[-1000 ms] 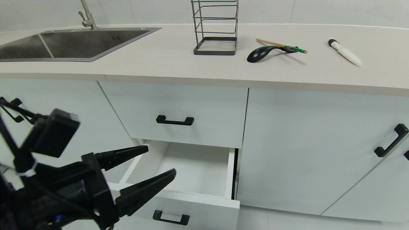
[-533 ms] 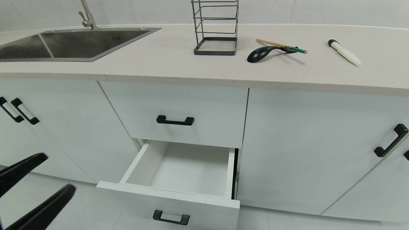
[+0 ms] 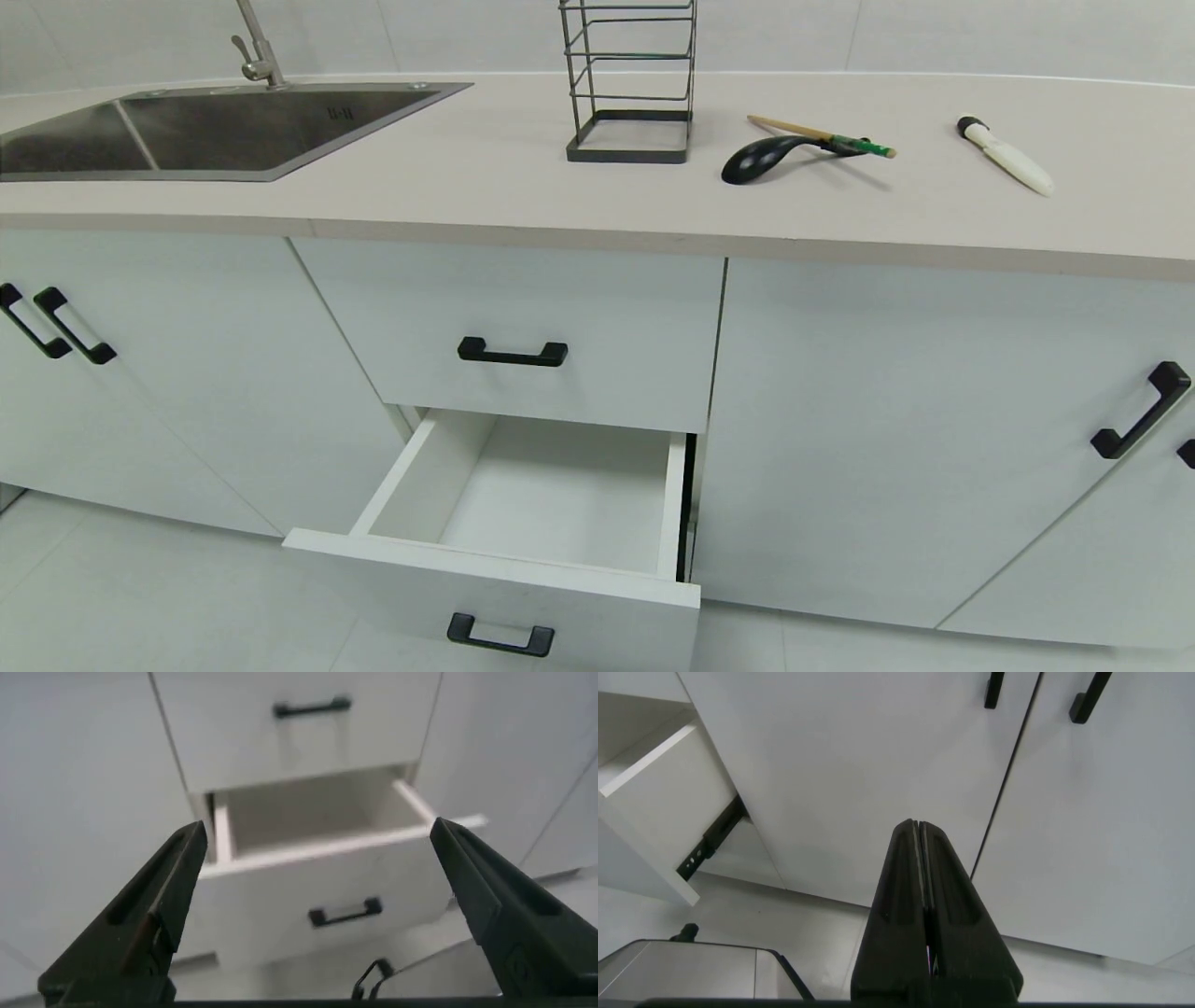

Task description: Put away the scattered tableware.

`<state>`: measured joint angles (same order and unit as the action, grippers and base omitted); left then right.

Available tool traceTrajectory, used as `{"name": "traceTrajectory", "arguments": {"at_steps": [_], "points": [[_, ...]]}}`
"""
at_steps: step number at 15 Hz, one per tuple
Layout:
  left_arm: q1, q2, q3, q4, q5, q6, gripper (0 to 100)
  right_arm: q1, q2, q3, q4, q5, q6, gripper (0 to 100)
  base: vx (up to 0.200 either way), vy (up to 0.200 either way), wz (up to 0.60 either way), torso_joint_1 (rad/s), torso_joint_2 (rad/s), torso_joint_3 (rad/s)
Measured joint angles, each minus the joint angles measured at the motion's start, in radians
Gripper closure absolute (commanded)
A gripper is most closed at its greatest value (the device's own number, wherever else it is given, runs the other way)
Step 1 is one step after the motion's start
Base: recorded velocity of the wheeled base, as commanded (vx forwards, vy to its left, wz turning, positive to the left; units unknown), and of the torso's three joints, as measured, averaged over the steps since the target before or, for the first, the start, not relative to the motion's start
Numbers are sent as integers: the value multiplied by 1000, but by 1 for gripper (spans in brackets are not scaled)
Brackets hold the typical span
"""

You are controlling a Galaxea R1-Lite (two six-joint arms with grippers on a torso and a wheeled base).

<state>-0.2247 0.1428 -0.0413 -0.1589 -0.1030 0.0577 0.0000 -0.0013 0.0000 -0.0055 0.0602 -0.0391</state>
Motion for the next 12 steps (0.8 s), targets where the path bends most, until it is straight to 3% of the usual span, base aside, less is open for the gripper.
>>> {"name": "traceTrajectory", "arguments": {"at_steps": [3,7,9,12], "points": [[60,-38,34,159,68,-10,0,0,0,0,0,0,0,100,0,0,0,0,0,0],[166,-71,40,160,104,13,0,0,0,0,0,0,0,100,0,0,0,0,0,0],[213,-112,41,159,134,0,0,0,0,0,0,0,-1,100,0,0,0,0,0,0],[228,-137,41,159,135,-16,0,0,0,0,0,1,-1,100,0,0,0,0,0,0]]}}
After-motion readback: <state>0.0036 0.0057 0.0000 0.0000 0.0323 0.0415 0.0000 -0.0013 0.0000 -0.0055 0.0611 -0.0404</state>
